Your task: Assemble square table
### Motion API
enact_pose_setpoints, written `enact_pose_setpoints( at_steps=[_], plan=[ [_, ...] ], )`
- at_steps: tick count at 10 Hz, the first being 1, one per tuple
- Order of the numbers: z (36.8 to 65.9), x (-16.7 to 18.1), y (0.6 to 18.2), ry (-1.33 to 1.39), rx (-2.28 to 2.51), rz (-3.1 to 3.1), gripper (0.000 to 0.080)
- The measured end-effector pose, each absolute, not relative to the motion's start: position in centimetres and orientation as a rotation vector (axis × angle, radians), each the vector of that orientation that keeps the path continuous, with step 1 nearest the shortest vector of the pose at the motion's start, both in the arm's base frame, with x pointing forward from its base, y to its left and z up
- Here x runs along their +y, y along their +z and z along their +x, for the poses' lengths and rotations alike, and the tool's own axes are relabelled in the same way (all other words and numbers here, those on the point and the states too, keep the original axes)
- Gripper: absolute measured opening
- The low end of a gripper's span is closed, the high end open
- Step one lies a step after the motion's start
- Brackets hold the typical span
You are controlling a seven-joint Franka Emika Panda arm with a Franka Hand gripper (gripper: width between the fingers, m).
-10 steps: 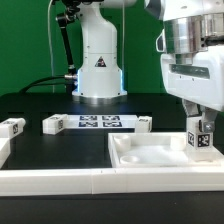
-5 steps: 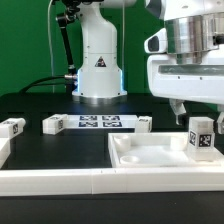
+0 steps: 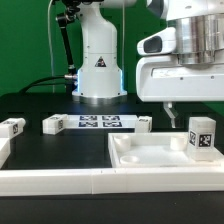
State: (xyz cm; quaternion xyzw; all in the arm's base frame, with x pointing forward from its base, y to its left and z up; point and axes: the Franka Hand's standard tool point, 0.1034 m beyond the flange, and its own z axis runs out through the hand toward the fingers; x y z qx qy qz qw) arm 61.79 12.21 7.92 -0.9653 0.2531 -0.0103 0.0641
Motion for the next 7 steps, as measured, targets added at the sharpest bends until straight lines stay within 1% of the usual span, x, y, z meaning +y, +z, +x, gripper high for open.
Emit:
enact_pose_setpoints(
  at_steps=[5,7],
  plan=[
    [61.64,12.25,7.78,-0.069,0.187,-3.030,0.0649],
    [61.58,12.21,7.71,-0.070,0.123,-3.035,0.0649]
  ],
)
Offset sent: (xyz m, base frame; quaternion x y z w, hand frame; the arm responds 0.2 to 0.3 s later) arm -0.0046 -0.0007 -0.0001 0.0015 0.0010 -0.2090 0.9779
